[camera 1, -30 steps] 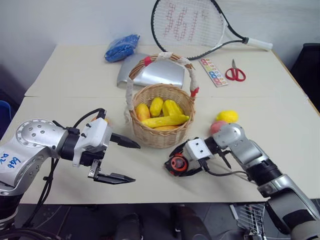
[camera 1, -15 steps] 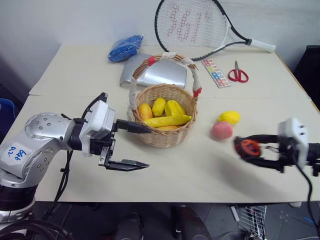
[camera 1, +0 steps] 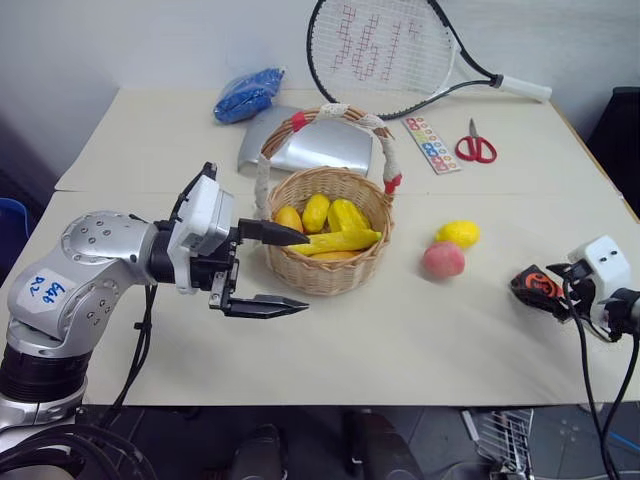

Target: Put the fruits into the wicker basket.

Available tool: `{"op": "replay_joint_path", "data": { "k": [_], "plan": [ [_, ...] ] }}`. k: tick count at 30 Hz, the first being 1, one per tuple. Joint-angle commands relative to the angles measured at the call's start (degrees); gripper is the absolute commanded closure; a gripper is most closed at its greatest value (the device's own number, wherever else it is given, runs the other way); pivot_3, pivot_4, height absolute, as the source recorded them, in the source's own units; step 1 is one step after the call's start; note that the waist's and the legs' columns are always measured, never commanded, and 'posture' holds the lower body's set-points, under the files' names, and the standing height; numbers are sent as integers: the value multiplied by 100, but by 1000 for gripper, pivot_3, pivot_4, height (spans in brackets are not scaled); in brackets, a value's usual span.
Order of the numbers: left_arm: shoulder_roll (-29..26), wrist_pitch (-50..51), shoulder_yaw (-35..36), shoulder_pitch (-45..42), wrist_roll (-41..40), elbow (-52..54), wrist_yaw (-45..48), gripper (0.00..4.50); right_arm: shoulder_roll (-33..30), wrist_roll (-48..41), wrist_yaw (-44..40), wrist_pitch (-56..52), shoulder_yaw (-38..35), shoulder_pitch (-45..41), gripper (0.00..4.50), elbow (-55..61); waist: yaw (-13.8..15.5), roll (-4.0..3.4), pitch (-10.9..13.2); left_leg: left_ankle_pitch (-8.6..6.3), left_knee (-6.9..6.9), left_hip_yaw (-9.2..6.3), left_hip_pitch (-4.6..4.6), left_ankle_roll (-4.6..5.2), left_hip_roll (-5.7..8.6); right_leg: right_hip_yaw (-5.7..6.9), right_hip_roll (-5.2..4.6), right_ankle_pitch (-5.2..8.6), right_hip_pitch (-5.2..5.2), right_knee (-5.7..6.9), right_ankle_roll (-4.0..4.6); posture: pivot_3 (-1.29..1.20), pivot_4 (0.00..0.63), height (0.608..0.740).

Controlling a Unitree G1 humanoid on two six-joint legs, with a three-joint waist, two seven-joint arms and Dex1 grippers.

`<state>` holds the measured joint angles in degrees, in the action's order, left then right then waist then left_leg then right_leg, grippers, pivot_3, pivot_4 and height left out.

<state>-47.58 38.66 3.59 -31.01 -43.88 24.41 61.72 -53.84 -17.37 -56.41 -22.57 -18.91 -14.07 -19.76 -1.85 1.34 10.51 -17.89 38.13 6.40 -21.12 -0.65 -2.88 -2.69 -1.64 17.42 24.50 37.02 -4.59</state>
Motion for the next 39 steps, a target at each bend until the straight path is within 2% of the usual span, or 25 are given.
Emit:
{"op": "replay_joint_path", "data": {
  "k": [1,5,9,11,14,18,23,28,31,39],
  "plan": [
    [-47,91,487,161,-236,271,-308,0,-448,-772,-550,-522,-562,-139,34,815,9,-1,1,0,0,2,0,1,-1,-2,0,0,0,0,-1,0,150,740],
    [97,737,1596,756,-826,535,-1592,0,-720,-2277,-1357,-1606,-738,-90,34,2719,-48,-7,4,-4,-5,10,5,-2,-27,-17,-7,-1,3,5,-2,0,150,740],
    [83,1466,2786,2057,-734,1127,-2810,0,-486,-2547,-926,-1692,-353,-590,34,3560,-137,-2,3,-16,-4,1,10,-26,-69,-9,20,0,2,3,1,0,150,740],
    [170,1955,3327,2573,-846,1352,-3447,0,-395,-3011,-748,-2083,-243,-1012,34,3702,-131,12,10,-18,-2,1,10,-28,-65,-9,16,2,2,2,5,0,150,740],
    [496,2829,3891,2891,-990,1474,-4681,0,-280,-3520,-711,-2340,-40,-1496,34,4033,-79,13,11,-23,3,2,4,-19,-59,-8,7,1,4,-3,8,0,150,740],
    [1101,3686,4219,2406,-1367,1208,-5956,0,-92,-3637,-521,-2327,262,-1857,34,4328,34,29,8,-30,5,-2,2,-5,-53,-3,3,1,1,-10,8,0,150,740],
    [2293,4667,4586,693,-1258,159,-7538,0,-28,-3497,-494,-2118,562,-1991,34,4525,94,44,5,-26,12,-22,-5,-1,-28,18,-13,-2,-7,-8,7,0,150,740],
    [3244,5312,5205,-582,-1181,-573,-8329,0,34,-3454,-259,-2095,577,-1939,34,4633,103,52,7,-21,13,-21,-13,-8,-24,19,-18,-4,-4,-12,4,0,150,740],
    [3401,5384,5249,-807,-1088,-942,-8768,0,94,-3465,-48,-2070,503,-1804,34,4775,38,52,7,-20,8,-17,-12,-13,-25,20,-19,-4,-1,-15,4,0,150,740],
    [3238,5384,4931,-1502,-387,-2212,-9146,0,161,-3466,409,-1945,364,-1514,34,4952,39,54,7,-11,8,-14,-8,-33,-34,21,-10,-4,4,-5,5,0,150,740]
  ]
}}
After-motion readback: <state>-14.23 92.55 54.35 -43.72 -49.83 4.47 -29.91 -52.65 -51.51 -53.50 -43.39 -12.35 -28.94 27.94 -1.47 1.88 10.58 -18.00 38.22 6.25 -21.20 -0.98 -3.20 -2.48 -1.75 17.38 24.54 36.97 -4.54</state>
